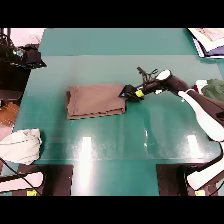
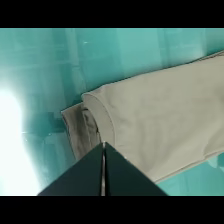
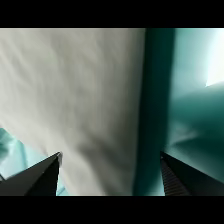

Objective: Fold the shirts.

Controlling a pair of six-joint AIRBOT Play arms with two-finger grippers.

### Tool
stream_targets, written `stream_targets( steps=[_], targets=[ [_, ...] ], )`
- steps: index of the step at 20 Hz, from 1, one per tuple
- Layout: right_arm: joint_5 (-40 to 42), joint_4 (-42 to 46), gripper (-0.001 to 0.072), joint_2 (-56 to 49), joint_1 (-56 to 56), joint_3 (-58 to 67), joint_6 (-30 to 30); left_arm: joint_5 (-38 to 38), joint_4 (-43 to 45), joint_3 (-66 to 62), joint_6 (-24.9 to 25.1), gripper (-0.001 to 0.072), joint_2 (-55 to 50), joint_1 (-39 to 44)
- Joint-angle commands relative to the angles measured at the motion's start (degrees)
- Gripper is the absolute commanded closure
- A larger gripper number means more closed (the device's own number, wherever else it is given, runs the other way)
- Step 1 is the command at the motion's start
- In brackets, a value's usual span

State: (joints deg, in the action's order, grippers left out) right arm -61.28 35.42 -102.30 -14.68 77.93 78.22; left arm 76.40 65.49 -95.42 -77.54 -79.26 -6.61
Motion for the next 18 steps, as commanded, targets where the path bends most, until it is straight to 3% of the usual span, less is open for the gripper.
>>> stream_targets(
  steps=[1, 2, 3, 5, 6, 7, 13, 18],
  targets=[
    [0.6, -4.4, 0.0007, -5.7, -3.1, 4.3, -0.8, 0.5, -0.2, 0.0, 0.0, 0.0683, 0.0, 0.0],
    [0.7, -4.4, 0.0031, -7.1, -4.3, 6.1, -0.8, 0.7, -0.2, 0.0, 0.0, 0.0684, 0.0, 0.0],
    [0.7, -4.4, 0.011, -8.1, -5.2, 7.5, -0.9, 0.7, -0.2, 0.0, 0.0, 0.0684, 0.0, 0.0],
    [0.8, -4.3, 0.0415, -8.7, -6.6, 8.7, -2.8, 0.8, -0.2, 0.0, 0.0, 0.0684, 0.0, 0.0],
    [0.8, -4.3, 0.0605, -8.5, -7.0, 8.7, -4.6, 0.8, -0.2, 0.0, 0.0, 0.0684, 0.0, 0.0],
    [0.8, -4.2, 0.069, -8.2, -7.0, 8.7, -5.7, 0.7, -0.2, 0.0, 0.0, 0.0684, 0.0, 0.0],
    [-1.2, 3.4, 0.0692, 1.4, -0.2, 7.4, -4.1, 2.0, -3.0, 0.0, 0.0, 0.0684, 0.0, 1.3],
    [-2.5, 9.6, 0.0692, 13.9, 16.0, 1.9, -3.9, -2.6, -3.0, 0.0, -0.2, 0.0684, -0.5, 11.2]
  ],
)
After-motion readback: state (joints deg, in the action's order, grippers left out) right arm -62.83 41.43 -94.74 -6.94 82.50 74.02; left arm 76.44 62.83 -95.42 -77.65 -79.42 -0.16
